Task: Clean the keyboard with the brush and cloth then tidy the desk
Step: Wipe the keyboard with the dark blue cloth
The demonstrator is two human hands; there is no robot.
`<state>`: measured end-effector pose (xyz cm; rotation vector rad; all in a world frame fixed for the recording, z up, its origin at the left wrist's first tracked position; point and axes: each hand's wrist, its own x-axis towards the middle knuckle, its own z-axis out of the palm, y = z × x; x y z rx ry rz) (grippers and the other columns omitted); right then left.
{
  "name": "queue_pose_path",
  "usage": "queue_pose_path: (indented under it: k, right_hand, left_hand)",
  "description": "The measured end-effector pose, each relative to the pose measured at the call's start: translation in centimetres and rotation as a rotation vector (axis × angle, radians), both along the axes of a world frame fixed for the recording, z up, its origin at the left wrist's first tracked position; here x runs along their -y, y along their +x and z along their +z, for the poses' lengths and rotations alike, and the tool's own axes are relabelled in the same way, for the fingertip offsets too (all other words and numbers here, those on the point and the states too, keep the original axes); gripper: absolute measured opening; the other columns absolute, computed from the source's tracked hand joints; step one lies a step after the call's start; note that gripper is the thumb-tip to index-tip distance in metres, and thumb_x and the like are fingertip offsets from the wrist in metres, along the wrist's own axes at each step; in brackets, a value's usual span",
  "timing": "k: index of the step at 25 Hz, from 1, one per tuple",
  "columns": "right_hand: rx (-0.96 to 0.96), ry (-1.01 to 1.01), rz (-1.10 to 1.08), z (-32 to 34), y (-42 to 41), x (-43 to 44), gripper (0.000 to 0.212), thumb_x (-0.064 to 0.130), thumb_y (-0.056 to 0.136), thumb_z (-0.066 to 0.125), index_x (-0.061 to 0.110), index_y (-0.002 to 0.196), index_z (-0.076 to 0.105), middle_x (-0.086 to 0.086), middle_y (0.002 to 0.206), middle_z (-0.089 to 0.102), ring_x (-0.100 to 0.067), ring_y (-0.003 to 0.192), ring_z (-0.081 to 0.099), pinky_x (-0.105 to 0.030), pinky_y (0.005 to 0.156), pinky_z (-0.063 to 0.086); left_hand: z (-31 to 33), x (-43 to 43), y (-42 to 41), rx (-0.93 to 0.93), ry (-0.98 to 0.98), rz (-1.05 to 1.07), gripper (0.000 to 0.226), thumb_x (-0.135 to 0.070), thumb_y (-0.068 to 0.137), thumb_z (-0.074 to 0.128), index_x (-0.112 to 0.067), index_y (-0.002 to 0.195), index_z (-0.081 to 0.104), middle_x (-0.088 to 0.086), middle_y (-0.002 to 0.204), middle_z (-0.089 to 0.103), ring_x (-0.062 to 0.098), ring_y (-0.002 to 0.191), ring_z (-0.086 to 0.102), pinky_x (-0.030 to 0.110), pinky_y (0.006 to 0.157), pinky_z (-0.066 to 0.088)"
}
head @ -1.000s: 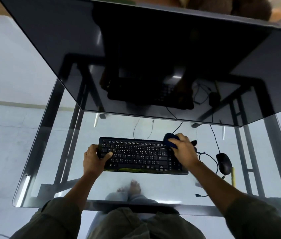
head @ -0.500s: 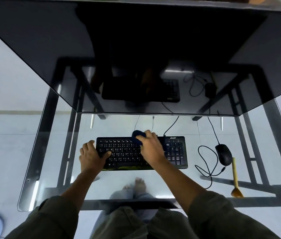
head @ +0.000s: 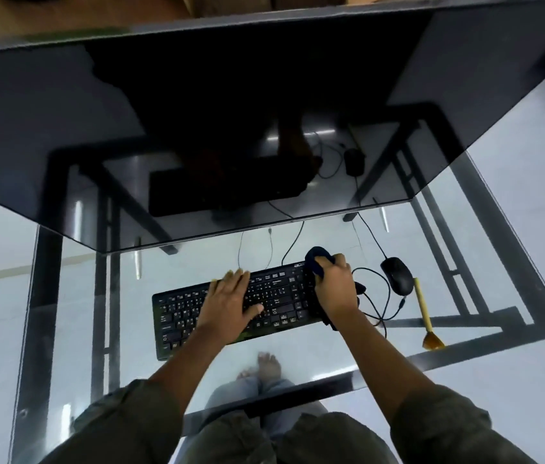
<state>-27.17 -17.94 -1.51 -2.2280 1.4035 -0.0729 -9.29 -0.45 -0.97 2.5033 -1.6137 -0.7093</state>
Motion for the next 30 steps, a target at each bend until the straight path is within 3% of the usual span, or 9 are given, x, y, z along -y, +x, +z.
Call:
queue_pose_path:
  k: [2, 4, 8, 18, 23, 28, 30]
  right_hand:
    - [0.03, 0.033, -0.064, -0.3, -1.5, -1.1, 0.041, 0.007, 0.093, 0.057, 0.017, 0.133, 0.058, -0.017, 0.121, 0.051, -0.037, 0.108, 0.055, -0.043, 0.092, 0.053]
    - [0.047, 0.038, -0.098, -0.5, -3.7, -3.3, 0.041, 0.007, 0.092, 0.06, 0.015, 0.133, 0.058, -0.016, 0.12, 0.052, -0.035, 0.109, 0.055, -0.04, 0.09, 0.054]
    - [0.057, 0.067, -0.12, -1.0, -6.6, -6.4, 0.043, 0.005, 0.09, 0.064, 0.013, 0.132, 0.059, -0.015, 0.117, 0.052, -0.034, 0.105, 0.059, -0.038, 0.082, 0.057]
    - [0.069, 0.024, -0.104, -0.3, 1.9, 1.4, 0.039, 0.012, 0.096, 0.057, 0.014, 0.135, 0.054, -0.016, 0.123, 0.048, -0.032, 0.112, 0.052, -0.044, 0.096, 0.052]
    - [0.129, 0.004, -0.084, -1.1, -3.2, -2.8, 0.04, 0.009, 0.093, 0.061, 0.014, 0.132, 0.057, -0.013, 0.121, 0.051, -0.032, 0.11, 0.055, -0.039, 0.093, 0.053]
    - [0.124, 0.088, -0.075, -1.8, -7.2, -5.7, 0.04, 0.01, 0.092, 0.064, 0.018, 0.13, 0.058, -0.008, 0.116, 0.049, -0.031, 0.098, 0.062, -0.037, 0.077, 0.06]
    - [0.118, 0.077, -0.018, -1.6, -6.9, -4.5, 0.037, 0.012, 0.092, 0.064, 0.018, 0.128, 0.06, -0.008, 0.115, 0.051, -0.029, 0.102, 0.06, -0.036, 0.08, 0.058]
  left_hand:
    - [-0.9, 0.9, -1.1, 0.094, 0.135, -0.069, 0.087, -0.065, 0.096, 0.035, -0.015, 0.158, 0.0, 0.006, 0.167, 0.002, 0.024, 0.154, 0.002, 0.045, 0.125, 0.006]
    - [-1.0, 0.8, -1.2, 0.14, 0.175, -0.061, 0.088, -0.066, 0.095, 0.033, -0.016, 0.157, -0.004, 0.004, 0.167, -0.001, 0.022, 0.154, 0.0, 0.044, 0.125, 0.004]
    - [-1.1, 1.0, -1.3, 0.1, 0.132, -0.033, 0.087, -0.063, 0.095, 0.039, -0.017, 0.158, 0.0, 0.003, 0.167, 0.003, 0.021, 0.154, 0.0, 0.042, 0.124, 0.004]
    - [-1.6, 0.7, -1.4, 0.093, 0.071, -0.012, 0.087, -0.061, 0.092, 0.049, -0.016, 0.157, 0.012, 0.004, 0.165, 0.014, 0.023, 0.153, 0.009, 0.045, 0.124, 0.011]
    - [-1.7, 0.7, -1.4, 0.074, 0.058, 0.015, 0.088, -0.06, 0.092, 0.051, -0.017, 0.157, 0.012, 0.003, 0.165, 0.014, 0.022, 0.153, 0.008, 0.045, 0.124, 0.009]
    - [-1.8, 0.5, -1.4, 0.05, 0.05, 0.028, 0.088, -0.059, 0.093, 0.05, -0.018, 0.158, 0.01, 0.001, 0.166, 0.011, 0.021, 0.154, 0.005, 0.043, 0.124, 0.006]
    - [-1.8, 0.5, -1.4, 0.05, 0.047, 0.028, 0.088, -0.059, 0.093, 0.05, -0.019, 0.158, 0.008, 0.0, 0.166, 0.009, 0.02, 0.154, 0.003, 0.042, 0.124, 0.005]
